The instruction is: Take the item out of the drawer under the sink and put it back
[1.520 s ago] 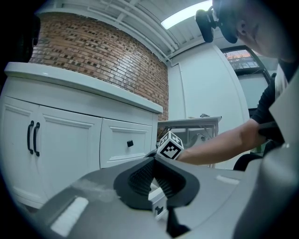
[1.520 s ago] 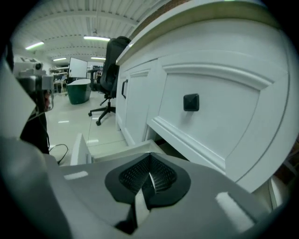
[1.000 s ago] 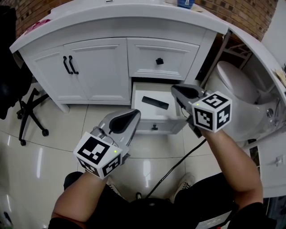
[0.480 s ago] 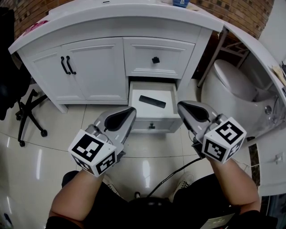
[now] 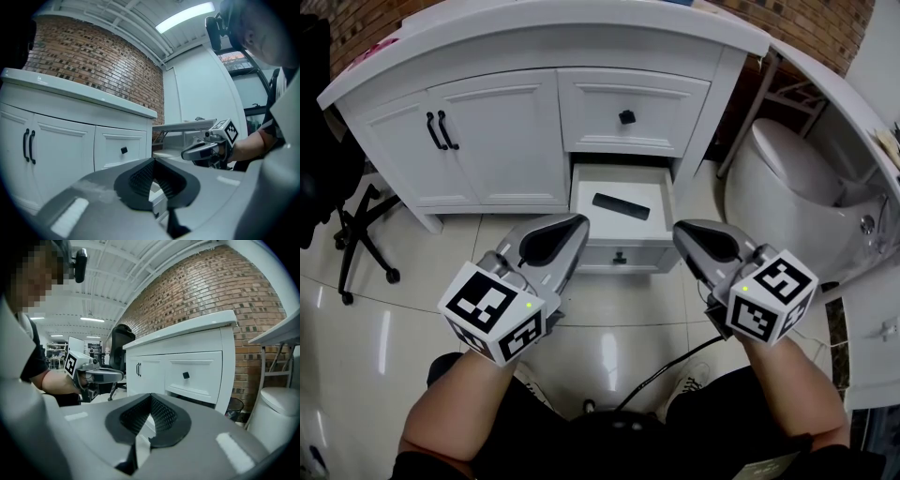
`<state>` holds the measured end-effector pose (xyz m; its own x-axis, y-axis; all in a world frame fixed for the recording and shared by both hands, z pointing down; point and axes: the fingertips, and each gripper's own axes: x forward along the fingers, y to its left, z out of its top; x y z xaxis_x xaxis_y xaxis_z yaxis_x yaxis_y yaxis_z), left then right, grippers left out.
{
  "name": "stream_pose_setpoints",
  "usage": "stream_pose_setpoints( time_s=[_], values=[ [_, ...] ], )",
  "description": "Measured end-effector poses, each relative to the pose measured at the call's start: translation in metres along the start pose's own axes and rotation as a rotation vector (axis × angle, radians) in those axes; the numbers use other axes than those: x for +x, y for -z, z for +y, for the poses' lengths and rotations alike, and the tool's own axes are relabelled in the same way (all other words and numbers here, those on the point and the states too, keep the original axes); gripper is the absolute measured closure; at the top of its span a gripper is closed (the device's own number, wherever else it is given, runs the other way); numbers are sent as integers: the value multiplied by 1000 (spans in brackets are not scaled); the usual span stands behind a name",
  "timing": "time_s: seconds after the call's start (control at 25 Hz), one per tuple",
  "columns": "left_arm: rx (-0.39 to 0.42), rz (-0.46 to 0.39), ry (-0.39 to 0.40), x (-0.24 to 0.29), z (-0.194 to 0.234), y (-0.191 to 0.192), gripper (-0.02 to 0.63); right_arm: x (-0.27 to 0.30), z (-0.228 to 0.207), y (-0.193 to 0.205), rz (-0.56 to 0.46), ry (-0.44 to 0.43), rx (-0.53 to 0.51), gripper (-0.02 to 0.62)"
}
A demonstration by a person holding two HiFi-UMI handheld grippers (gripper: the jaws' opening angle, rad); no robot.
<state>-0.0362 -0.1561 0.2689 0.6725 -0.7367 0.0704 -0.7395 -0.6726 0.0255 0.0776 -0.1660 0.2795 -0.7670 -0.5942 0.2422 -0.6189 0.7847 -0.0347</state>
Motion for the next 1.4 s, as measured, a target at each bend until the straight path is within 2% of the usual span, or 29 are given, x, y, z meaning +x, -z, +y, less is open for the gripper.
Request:
stream_pose_setpoints(
  time_s=[0.28,0.92,1.4],
  values=[
    [13,18,6,1,-4,5,600,-1,-5,2,0,1,40,588],
    [20,6,-7,-10,-9,-1,600,-13,7,-8,-28,5,13,588],
    [26,-2,6,-34,-36,-11,601,-35,35,-9,-37,-15,25,588]
  ],
)
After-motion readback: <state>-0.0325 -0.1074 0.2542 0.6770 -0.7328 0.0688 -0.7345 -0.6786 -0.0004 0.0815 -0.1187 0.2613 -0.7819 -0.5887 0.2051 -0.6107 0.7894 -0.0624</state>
